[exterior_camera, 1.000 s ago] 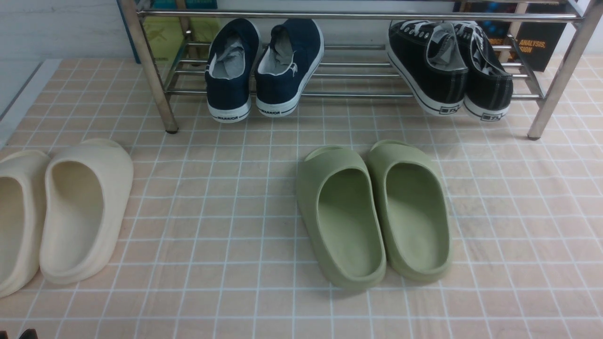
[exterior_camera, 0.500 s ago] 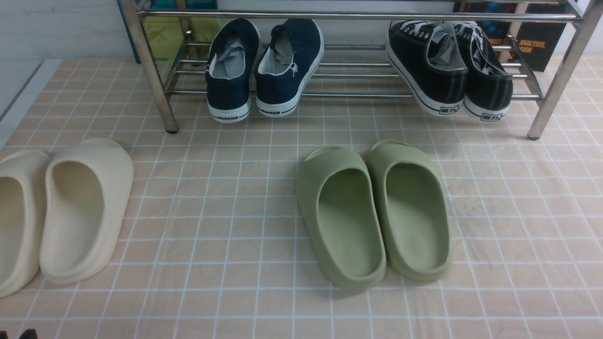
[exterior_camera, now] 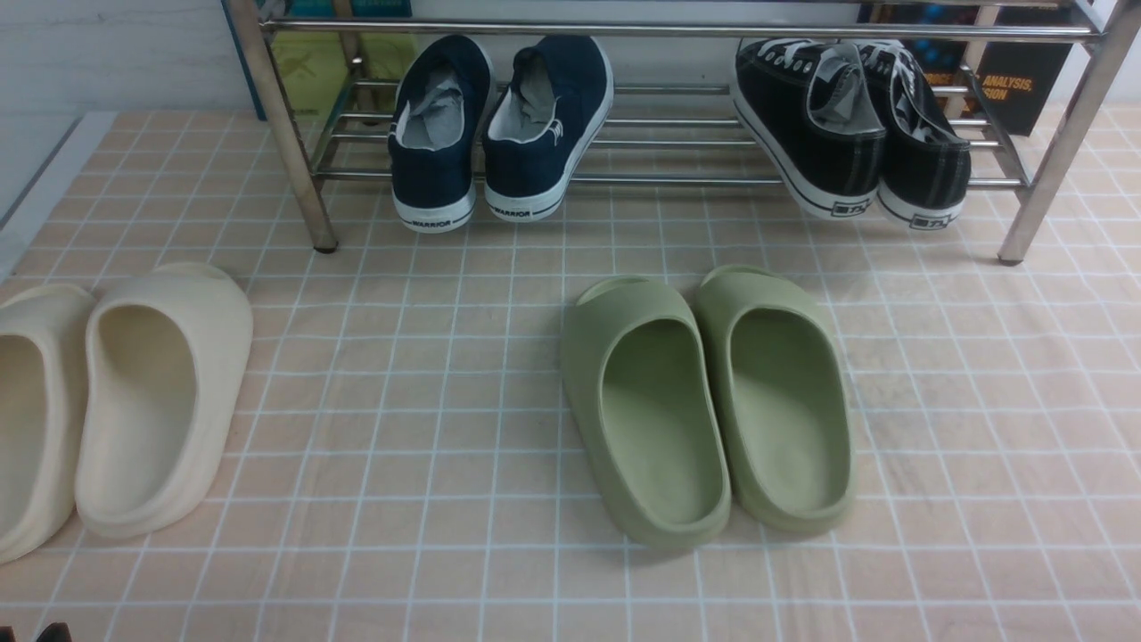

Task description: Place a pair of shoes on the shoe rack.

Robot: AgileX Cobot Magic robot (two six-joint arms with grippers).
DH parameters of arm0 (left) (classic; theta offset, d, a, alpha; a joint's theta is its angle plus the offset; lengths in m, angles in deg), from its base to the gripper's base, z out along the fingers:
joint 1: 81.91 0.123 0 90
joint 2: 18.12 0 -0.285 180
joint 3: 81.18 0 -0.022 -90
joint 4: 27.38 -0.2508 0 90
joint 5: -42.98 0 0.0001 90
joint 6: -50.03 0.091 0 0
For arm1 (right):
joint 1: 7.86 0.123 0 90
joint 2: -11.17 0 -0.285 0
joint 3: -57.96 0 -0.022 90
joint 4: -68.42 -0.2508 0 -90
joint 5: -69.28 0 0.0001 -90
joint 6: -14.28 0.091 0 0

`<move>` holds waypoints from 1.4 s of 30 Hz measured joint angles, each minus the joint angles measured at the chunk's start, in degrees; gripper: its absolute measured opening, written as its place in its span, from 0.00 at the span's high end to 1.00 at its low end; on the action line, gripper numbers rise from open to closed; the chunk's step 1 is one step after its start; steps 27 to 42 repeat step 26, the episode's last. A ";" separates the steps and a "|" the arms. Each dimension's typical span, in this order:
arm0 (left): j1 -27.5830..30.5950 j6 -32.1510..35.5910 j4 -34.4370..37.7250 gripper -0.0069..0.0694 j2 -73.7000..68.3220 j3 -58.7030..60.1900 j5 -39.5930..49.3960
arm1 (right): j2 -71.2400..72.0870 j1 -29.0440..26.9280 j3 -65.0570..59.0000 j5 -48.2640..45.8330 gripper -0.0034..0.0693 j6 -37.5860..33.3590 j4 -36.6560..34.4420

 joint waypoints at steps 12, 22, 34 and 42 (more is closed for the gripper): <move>0.00 0.00 0.00 0.60 0.00 0.00 0.00 | 0.00 0.00 0.00 0.00 0.91 0.00 0.00; 0.00 0.00 0.00 0.60 0.00 0.00 0.00 | 0.00 0.00 0.00 0.00 0.89 0.00 0.00; 0.00 0.00 0.00 0.60 0.00 0.00 0.00 | 0.00 0.00 0.00 0.00 0.88 0.00 0.00; 0.00 0.00 0.00 0.60 0.00 0.00 0.00 | 0.00 0.00 0.00 0.00 0.88 0.00 0.00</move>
